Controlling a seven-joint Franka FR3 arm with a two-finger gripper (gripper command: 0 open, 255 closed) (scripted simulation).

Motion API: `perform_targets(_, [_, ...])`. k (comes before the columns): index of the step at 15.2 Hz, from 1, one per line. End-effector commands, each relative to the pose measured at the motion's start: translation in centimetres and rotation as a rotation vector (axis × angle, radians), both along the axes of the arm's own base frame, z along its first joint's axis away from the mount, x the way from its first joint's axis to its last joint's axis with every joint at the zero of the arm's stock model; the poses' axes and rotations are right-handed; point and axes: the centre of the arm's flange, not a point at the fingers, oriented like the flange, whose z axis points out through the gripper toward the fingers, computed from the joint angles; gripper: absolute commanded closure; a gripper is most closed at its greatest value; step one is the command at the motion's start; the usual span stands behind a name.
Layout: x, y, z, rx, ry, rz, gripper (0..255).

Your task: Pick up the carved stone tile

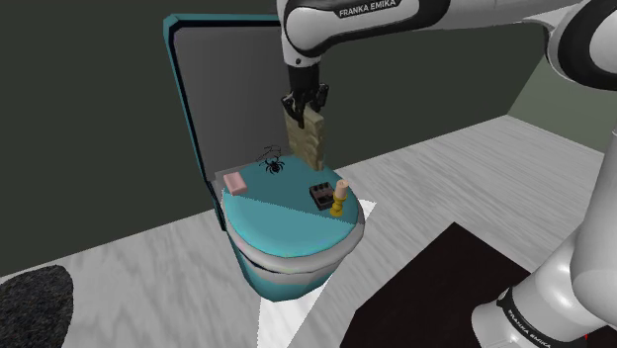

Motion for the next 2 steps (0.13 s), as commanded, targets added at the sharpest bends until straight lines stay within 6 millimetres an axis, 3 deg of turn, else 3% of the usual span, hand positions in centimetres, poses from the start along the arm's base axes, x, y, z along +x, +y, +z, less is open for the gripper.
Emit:
perform_targets(1, [0.07, 0.02, 0.73, 0.0, -0.002, 0.0, 255])
perform_targets(2, [0.07, 0.02, 0.73, 0.0, -0.002, 0.0, 255])
